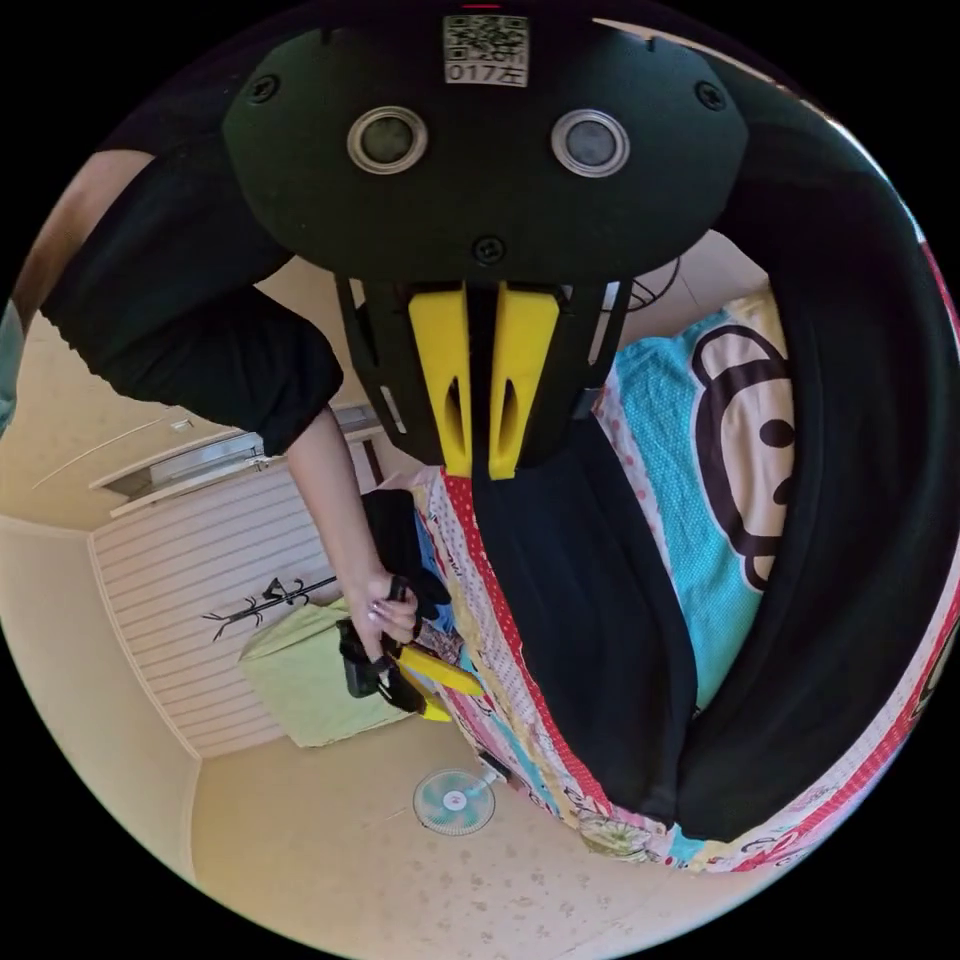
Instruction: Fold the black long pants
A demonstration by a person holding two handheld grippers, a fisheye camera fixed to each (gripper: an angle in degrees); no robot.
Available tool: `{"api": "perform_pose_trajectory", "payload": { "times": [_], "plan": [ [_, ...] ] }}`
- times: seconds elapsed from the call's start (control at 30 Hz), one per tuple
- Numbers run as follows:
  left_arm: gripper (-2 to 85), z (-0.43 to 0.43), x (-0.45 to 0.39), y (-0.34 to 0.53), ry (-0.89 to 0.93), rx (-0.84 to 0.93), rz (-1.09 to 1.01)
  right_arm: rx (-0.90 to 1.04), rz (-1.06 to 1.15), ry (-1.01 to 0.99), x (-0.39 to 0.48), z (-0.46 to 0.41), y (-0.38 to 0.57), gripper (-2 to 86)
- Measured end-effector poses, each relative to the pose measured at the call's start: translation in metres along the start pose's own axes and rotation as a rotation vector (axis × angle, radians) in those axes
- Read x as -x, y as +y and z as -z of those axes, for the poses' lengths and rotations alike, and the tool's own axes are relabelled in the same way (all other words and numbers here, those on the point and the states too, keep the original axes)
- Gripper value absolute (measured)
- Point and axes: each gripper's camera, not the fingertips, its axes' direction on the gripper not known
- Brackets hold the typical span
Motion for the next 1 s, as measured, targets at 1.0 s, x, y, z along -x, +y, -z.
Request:
{"api": "perform_pose_trajectory", "payload": {
  "times": [1.0],
  "plan": [
    [9.6, 0.297, 0.149, 0.077, -0.098, -0.448, 0.481, 0.102, 0.29, 0.324, 0.129, -0.338, -0.163, 10.4]
  ]
}}
